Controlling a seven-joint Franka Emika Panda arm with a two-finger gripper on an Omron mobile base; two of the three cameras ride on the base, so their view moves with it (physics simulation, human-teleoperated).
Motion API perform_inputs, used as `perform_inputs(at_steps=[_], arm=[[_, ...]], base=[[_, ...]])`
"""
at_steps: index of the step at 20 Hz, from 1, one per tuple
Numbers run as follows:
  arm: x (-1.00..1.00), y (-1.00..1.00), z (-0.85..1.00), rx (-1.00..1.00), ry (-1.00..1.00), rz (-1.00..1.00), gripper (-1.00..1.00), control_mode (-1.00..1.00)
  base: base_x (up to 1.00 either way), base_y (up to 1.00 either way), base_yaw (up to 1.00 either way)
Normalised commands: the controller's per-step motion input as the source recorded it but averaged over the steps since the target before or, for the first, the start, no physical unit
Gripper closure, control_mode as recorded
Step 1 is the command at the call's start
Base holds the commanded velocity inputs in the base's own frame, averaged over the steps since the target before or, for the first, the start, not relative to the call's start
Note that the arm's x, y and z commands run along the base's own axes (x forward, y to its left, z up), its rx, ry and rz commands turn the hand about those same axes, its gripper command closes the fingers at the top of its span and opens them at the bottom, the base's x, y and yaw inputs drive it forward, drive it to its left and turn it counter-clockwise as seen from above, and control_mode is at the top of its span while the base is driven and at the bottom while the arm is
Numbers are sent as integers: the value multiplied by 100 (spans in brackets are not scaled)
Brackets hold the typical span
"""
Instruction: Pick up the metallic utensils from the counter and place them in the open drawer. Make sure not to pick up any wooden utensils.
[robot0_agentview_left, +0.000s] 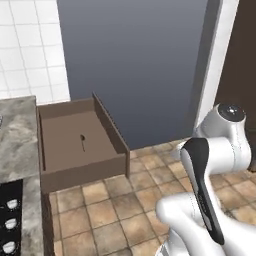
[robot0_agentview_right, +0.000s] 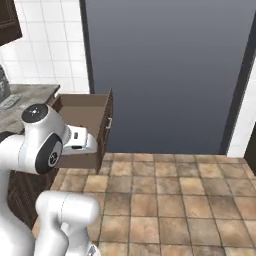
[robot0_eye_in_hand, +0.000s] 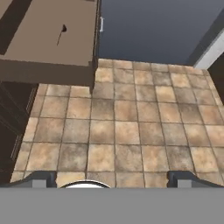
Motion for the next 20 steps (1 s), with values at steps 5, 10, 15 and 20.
perform_inputs(at_steps=[5,10,15,20], arm=[[0,0,0,0,0,0,-100,100],[0,0,0,0,0,0,-100,100],[0,0,0,0,0,0,-100,100],[0,0,0,0,0,0,-100,100]], base=[[-23,-15,-77],[0,-32,-82],[1,-37,-86],[3,-60,-77]])
